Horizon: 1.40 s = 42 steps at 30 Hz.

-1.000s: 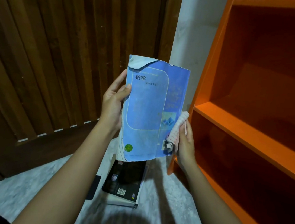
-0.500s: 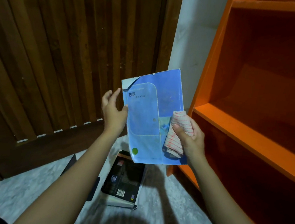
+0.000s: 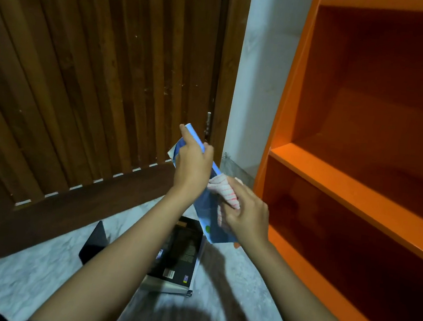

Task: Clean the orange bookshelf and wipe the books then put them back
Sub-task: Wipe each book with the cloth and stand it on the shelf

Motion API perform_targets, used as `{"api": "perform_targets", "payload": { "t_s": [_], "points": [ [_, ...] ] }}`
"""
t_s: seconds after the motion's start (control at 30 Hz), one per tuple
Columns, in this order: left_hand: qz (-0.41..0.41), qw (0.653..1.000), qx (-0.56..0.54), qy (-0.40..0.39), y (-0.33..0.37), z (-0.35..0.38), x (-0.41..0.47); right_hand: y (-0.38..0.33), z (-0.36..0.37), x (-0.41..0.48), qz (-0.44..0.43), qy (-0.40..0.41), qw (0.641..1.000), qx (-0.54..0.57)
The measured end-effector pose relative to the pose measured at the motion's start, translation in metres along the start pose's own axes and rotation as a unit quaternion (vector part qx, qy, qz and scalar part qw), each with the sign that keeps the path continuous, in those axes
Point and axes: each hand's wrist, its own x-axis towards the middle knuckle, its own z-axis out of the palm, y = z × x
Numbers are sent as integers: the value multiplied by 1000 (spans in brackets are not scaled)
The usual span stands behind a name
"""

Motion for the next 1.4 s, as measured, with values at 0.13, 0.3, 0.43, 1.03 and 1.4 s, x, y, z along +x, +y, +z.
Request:
{"api": "perform_targets", "payload": {
  "t_s": [0.13, 0.3, 0.43, 1.03, 1.4],
  "points": [
    [-44, 994, -94, 43, -8, -10, 4, -8, 2, 8, -60, -84, 992, -70],
    [35, 963, -260, 59, -15, -38, 17, 5, 3, 28, 60, -106, 991, 62],
    [55, 940, -335, 29, -10, -48, 20, 8, 3, 46, 138, 33, 980, 140],
    [32, 891, -453, -24, 16, -42, 11, -25, 8, 75, 58, 80, 962, 254],
    [30, 886, -463, -4, 15, -33, 12, -3, 16, 55, 58, 136, 957, 250]
  ]
}}
